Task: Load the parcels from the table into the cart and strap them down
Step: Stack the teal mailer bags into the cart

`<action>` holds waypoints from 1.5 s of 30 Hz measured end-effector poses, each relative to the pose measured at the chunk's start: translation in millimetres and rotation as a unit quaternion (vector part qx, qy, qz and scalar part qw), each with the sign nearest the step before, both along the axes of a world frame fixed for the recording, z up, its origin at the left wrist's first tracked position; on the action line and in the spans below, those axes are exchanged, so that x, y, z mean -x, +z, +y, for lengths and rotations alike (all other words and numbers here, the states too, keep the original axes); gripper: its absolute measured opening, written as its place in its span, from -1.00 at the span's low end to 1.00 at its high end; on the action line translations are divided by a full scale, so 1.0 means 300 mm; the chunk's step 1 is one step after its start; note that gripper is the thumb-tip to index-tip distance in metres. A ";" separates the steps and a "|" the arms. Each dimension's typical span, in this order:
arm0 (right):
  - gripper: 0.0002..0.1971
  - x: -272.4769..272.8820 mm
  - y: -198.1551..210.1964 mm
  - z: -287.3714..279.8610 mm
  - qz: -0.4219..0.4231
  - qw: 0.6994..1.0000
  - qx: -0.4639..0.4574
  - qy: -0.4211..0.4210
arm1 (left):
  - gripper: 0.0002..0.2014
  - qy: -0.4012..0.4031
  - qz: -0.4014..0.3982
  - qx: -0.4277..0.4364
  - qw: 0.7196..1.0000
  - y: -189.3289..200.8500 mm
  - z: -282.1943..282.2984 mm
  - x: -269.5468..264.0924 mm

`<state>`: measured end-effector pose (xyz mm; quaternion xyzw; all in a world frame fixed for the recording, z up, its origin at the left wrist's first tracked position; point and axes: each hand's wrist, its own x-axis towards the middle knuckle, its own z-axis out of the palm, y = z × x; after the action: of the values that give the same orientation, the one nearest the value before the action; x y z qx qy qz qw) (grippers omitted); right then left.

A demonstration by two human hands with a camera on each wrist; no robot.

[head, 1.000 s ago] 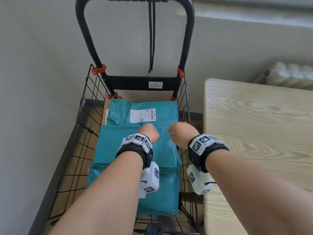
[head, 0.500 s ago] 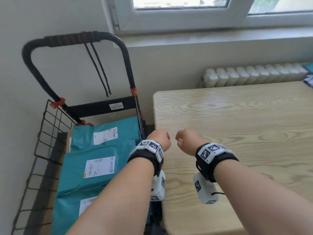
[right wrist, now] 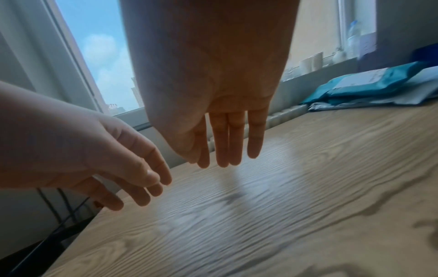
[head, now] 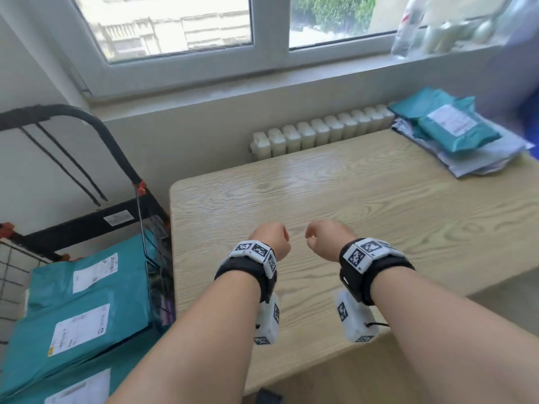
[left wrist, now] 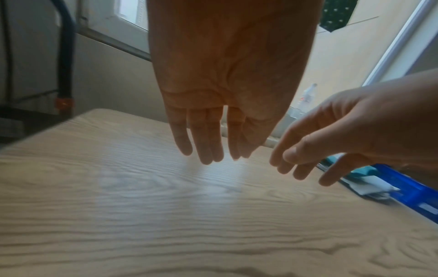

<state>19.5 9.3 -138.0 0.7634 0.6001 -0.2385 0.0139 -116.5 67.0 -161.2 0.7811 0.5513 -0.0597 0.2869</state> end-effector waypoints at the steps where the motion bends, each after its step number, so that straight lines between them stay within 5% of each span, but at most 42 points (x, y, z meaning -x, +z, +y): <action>1: -0.72 -0.055 0.003 -0.021 0.002 1.000 0.011 -0.006 | -0.78 -0.007 0.001 -0.001 1.000 0.001 -0.020 -0.054; 9: -0.70 -0.409 0.023 -0.209 0.007 0.997 0.031 -0.070 | -0.78 -0.056 -0.018 -0.016 0.998 0.012 -0.177 -0.412; 23: -0.69 -0.709 0.051 -0.344 -0.010 0.991 0.022 -0.132 | -0.75 -0.117 -0.015 -0.036 0.992 0.041 -0.241 -0.742; 45: -0.74 -1.301 -0.025 0.018 -0.031 0.987 0.041 -0.151 | -0.77 -0.090 -0.045 -0.006 0.995 -0.017 0.158 -1.321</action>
<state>409.8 14.8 -145.5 0.8508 0.4675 -0.2385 0.0270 279.7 114.5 -166.2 0.8311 0.4659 -0.0462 0.3001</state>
